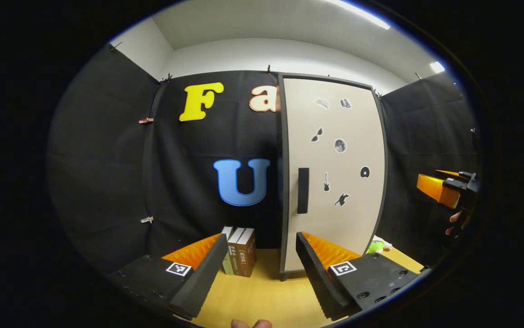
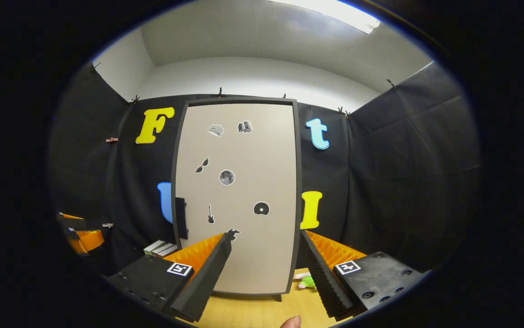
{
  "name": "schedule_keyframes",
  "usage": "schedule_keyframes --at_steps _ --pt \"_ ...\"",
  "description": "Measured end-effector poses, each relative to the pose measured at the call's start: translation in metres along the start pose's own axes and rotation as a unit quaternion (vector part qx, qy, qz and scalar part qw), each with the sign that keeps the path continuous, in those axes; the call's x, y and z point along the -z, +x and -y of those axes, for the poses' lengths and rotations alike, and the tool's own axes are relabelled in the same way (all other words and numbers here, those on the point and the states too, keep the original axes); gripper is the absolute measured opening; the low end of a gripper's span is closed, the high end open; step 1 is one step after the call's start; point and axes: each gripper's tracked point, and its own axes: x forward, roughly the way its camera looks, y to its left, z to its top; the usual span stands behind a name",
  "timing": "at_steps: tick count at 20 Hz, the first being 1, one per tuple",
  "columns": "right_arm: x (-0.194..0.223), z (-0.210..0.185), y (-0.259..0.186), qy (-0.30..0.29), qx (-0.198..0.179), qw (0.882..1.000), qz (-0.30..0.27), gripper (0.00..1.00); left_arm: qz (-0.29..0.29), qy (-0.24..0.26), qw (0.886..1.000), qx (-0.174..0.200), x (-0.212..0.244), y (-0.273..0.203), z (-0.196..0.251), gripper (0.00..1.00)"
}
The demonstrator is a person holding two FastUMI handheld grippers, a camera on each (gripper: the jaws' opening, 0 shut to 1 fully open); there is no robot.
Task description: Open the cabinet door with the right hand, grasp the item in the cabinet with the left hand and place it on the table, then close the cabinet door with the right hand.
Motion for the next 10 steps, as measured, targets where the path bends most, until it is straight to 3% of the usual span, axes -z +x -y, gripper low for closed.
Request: schedule_keyframes --at_steps 10 --pt "0.002 -0.090 0.046 0.005 -0.043 0.999 0.010 0.97 0.001 0.008 0.999 -0.040 0.008 -0.020 -0.075 0.95"
